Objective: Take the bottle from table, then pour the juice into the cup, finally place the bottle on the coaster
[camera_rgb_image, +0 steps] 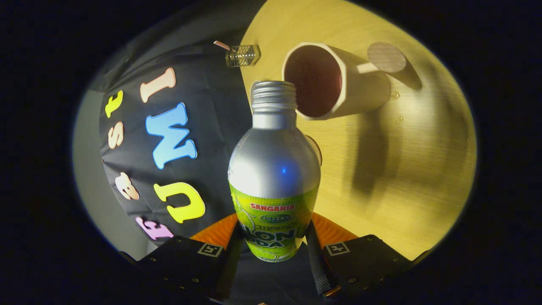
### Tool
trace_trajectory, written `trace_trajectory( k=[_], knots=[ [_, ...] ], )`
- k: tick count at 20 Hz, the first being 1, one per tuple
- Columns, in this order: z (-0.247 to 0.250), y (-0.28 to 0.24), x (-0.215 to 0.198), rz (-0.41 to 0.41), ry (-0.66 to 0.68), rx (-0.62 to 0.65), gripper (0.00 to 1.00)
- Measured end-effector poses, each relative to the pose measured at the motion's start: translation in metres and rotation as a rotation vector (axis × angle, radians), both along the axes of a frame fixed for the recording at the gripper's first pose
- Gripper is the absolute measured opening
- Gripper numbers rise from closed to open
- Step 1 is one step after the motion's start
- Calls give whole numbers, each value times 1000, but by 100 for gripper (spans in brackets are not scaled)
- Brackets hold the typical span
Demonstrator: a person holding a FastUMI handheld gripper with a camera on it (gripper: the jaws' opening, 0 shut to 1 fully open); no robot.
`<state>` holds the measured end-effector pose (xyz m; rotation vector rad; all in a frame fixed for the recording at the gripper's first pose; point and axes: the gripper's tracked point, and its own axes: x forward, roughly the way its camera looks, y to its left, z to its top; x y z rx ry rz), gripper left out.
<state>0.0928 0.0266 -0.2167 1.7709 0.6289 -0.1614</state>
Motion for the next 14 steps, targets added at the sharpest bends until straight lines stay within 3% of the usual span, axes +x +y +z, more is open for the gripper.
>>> trace_trajectory(
  k=[14],
  knots=[
    [-34,1,-12,174,-73,-685,73]
  ],
)
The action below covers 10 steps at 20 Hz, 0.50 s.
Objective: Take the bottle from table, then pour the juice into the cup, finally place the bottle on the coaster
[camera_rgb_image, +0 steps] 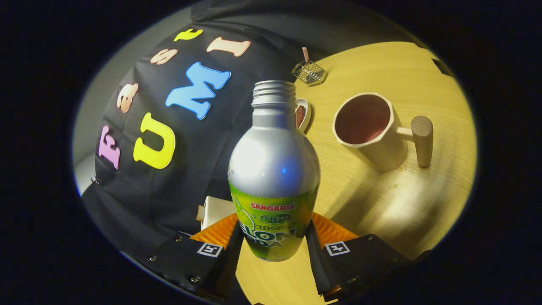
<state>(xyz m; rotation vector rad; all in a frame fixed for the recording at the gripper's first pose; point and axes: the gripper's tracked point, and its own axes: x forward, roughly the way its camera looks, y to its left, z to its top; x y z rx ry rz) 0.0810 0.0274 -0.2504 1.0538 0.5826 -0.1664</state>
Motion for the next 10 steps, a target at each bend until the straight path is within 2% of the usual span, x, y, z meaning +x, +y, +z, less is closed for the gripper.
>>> trace_trajectory(
  k=[4,10],
  knots=[
    [-6,-11,3,45,-16,-224,73],
    [-2,-18,20,157,-41,-538,73]
  ],
)
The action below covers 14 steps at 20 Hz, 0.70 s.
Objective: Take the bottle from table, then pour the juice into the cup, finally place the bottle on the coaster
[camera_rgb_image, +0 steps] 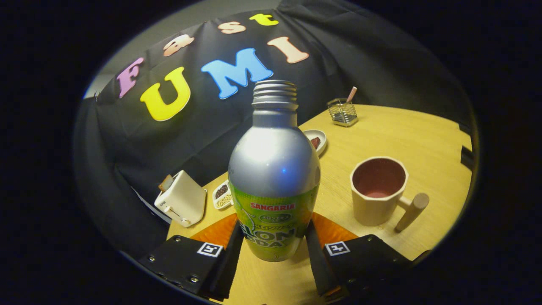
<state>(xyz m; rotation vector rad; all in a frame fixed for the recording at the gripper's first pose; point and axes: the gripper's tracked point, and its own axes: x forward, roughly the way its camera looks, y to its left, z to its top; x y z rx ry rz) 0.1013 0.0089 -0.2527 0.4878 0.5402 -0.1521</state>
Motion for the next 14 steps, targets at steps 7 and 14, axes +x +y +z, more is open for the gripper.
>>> trace_trajectory(
  k=[7,14],
  knots=[
    [13,-2,34,14,-63,-225,73],
    [4,-4,80,2,-66,-320,73]
  ],
)
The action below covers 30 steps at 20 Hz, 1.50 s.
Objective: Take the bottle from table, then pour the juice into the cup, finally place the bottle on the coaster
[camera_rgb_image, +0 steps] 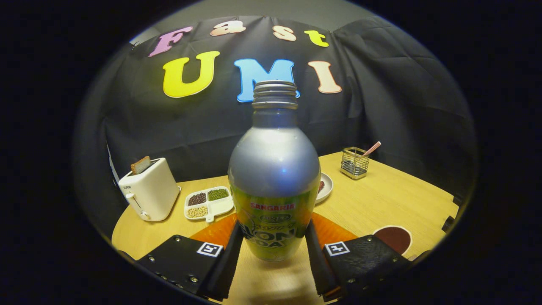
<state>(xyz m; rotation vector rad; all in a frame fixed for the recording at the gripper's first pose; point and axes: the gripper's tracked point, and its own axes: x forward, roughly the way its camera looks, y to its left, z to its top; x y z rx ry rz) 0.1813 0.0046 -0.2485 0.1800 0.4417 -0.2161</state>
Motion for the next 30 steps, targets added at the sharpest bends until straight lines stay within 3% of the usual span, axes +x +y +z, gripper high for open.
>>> trace_trajectory(
  k=[4,12,30],
  knots=[
    [-9,3,20,-16,-18,14,73],
    [-36,13,48,31,15,-33,74],
    [-84,34,47,166,105,-96,80]
  ],
)
